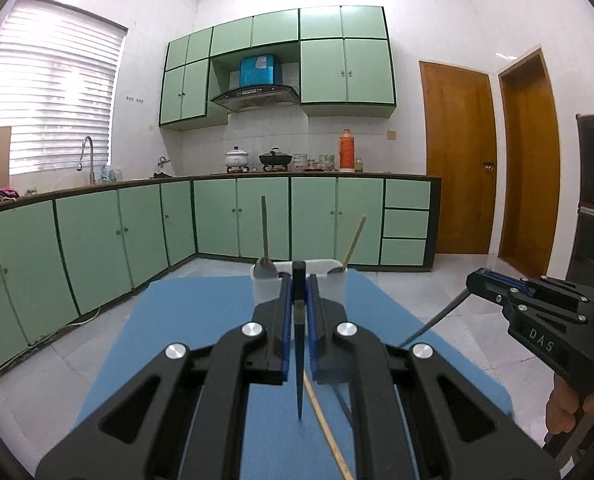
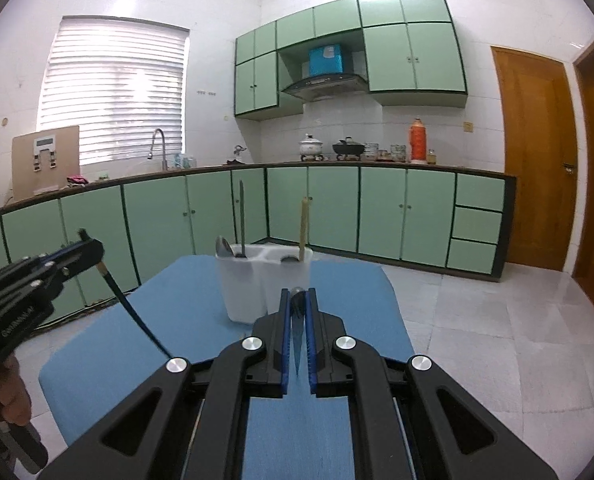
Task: Organize utensils
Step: 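Lift both chopsticks upright and carry them over the white caddy, then lower both chopsticks into the caddy, open both tools and withdraw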
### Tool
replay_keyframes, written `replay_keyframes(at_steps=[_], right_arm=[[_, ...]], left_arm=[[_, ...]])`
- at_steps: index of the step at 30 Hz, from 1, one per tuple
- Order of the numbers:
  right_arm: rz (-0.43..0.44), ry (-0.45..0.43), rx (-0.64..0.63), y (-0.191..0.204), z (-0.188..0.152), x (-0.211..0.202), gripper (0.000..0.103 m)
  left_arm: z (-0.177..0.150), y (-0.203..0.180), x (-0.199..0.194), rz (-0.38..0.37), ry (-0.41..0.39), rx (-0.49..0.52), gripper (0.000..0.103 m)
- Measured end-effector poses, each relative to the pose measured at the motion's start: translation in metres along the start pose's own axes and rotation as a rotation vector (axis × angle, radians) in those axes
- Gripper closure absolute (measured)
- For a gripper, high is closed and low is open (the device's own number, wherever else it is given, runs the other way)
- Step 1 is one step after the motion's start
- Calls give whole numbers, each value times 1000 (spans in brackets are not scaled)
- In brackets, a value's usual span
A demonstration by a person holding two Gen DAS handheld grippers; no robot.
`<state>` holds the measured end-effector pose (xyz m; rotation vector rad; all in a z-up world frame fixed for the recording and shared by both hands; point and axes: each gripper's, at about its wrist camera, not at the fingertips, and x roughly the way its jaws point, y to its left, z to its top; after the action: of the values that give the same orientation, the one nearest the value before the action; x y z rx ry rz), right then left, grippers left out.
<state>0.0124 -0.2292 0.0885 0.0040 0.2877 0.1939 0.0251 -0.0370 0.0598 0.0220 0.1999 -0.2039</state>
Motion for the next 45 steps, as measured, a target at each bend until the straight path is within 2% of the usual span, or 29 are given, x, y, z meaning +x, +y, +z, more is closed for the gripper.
replay_keyframes(at_steps=[6,17,22,26,32,36,40,45], right_arm=[[65,50,9,-3,32,15,96],[140,32,-25,3,85,23,96],[182,3,-16,3,119,22,96],[154,-35,-43,3,146,26,96],[145,-43,-56,3,176,47,96],[136,-22,-65,3,183,71,96],[128,24,-67,1,182,104,96],[121,91,-53,-4,169,146,96]], left_arm=[[23,7,11,-19,-7,-6,97],[60,17,28,-42,-49,-20,97],[94,18,36,-50,-116,-26,97],[121,17,46,-49,-174,-25,97],[162,14,80,-36,-254,-28,97],[176,13,106,-31,-278,-30,97],[180,15,143,-31,-273,-37,97],[170,22,192,-20,-242,-47,97]])
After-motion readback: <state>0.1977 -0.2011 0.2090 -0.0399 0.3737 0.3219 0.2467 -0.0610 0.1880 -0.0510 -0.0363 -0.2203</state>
